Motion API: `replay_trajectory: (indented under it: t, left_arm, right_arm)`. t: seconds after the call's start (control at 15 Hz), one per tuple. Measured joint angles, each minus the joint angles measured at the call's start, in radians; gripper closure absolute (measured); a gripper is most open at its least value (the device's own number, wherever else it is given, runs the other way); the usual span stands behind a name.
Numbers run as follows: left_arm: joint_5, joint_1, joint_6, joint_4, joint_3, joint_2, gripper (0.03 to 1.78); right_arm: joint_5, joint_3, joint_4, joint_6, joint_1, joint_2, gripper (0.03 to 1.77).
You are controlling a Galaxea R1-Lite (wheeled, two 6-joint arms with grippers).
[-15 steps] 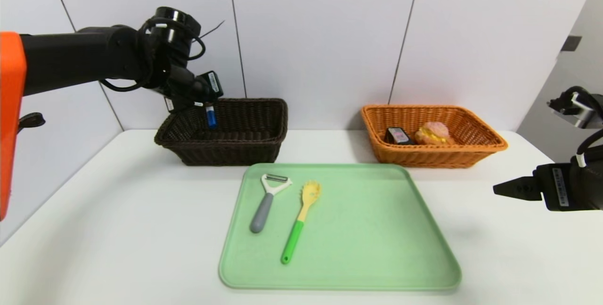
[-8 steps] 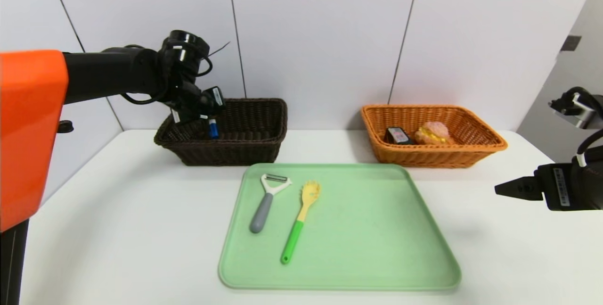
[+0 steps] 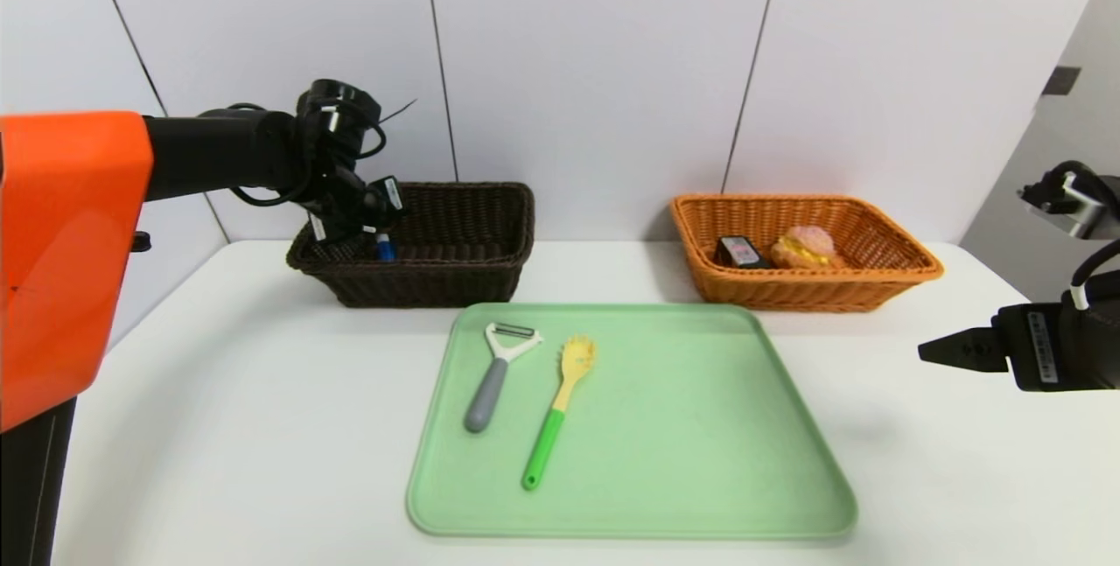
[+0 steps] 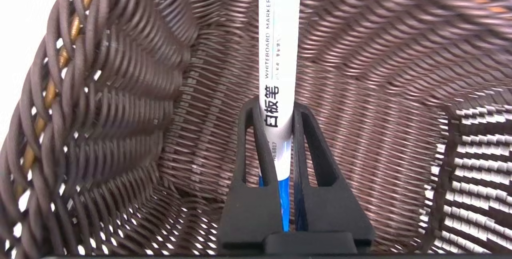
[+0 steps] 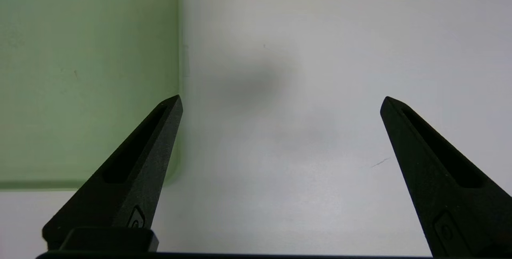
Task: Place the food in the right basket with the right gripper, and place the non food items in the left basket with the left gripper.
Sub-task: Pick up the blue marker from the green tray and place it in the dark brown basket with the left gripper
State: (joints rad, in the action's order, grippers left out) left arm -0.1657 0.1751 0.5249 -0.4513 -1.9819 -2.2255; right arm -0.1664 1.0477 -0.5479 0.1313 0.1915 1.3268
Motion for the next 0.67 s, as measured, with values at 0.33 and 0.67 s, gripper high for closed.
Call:
replay_trajectory:
  t: [0.33,0.67]
  left_arm:
    - [-0.002,-0.006,-0.003,0.029,0.0,-0.023,1.67]
    - [-0.003,-0.006,-0.013,0.041,0.0,-0.018,1.67]
  right_arm:
    - [-0.001,0.001,0.0,0.0,0.0,0.0,0.09]
    - [-0.002,0.001,0.0,0.0,0.0,0.0,0.09]
